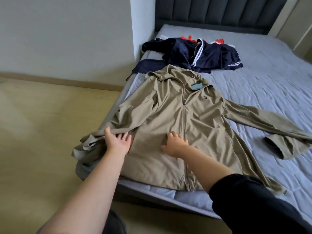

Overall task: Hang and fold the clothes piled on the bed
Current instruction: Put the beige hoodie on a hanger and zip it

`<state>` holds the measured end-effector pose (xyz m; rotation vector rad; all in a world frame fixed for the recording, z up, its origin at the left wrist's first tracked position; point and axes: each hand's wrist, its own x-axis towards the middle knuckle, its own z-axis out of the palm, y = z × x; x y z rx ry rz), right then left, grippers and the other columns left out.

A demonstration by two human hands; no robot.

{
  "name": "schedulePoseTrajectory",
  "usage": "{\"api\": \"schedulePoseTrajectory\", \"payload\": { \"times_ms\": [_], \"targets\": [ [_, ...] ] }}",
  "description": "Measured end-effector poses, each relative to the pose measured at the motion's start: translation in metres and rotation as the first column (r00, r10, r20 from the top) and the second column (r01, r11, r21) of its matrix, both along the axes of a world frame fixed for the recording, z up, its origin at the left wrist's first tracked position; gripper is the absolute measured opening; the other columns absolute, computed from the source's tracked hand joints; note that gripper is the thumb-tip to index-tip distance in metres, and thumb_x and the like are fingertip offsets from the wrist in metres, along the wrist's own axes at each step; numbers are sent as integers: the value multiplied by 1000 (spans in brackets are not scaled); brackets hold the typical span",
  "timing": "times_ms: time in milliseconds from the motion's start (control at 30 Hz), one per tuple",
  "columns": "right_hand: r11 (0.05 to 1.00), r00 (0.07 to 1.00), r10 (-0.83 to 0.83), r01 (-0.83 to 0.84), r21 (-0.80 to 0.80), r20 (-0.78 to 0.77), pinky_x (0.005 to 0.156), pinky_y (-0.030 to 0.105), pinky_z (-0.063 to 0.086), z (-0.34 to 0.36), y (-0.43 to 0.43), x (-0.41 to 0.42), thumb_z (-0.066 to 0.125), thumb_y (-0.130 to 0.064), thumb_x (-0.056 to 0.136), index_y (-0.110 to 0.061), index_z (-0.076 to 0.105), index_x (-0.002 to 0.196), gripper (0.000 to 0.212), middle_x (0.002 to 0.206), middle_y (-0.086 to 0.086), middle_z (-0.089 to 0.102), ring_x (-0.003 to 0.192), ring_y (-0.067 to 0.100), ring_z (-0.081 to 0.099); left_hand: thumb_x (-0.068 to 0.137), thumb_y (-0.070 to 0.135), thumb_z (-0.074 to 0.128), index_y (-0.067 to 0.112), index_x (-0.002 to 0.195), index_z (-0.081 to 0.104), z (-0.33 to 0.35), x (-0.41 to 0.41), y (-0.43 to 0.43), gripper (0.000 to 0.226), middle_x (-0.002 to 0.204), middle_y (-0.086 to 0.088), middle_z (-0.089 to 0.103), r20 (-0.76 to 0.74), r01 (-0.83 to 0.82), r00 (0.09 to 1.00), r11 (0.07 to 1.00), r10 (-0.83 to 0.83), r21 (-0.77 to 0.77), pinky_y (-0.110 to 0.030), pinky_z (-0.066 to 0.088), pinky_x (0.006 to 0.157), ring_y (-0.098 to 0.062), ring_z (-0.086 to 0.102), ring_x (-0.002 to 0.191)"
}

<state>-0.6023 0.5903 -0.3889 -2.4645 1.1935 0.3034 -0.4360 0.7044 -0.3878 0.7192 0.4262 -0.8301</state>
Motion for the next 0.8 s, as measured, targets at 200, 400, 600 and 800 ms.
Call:
{"api": "schedulePoseTrajectory", "payload": {
  "times_ms": [200,400,600,800],
  "targets": [
    [970,989,-69,97,224,-129,117,52,14,-20,14,68,64,-65,76,-18,-8,152,116,158,13,-9,145,36,-4,101,41,39,10,140,41,6,46,9,50,150,-10,36,-10,-63,998,997,62,-35,-40,26,114,-25,33,139],
    [982,966,-14,63,180,-259,118,49,9,-23,9,76,63,-67,76,-15,-18,150,121,156,21,-16,144,42,-6,102,15,40,8,94,52,59,101,25,16,106,-11,70,357,-100,928,994,109,-44,-32,44,100,-31,41,134],
    [986,977,-22,56,154,-213,117,53,10,-36,11,71,63,-67,76,-18,-19,150,121,156,19,-19,144,41,-9,99,18,43,14,127,48,41,141,56,28,137,-5,45,191,-331,923,942,334,-49,-41,17,116,-17,35,137],
    [984,982,-18,51,173,-187,117,52,11,-39,7,70,62,-68,75,-24,-17,151,118,157,16,-18,145,38,-9,98,16,40,22,112,53,9,73,-12,20,119,-7,51,359,161,888,925,-288,344,-27,46,83,-19,56,102]
  ]
}}
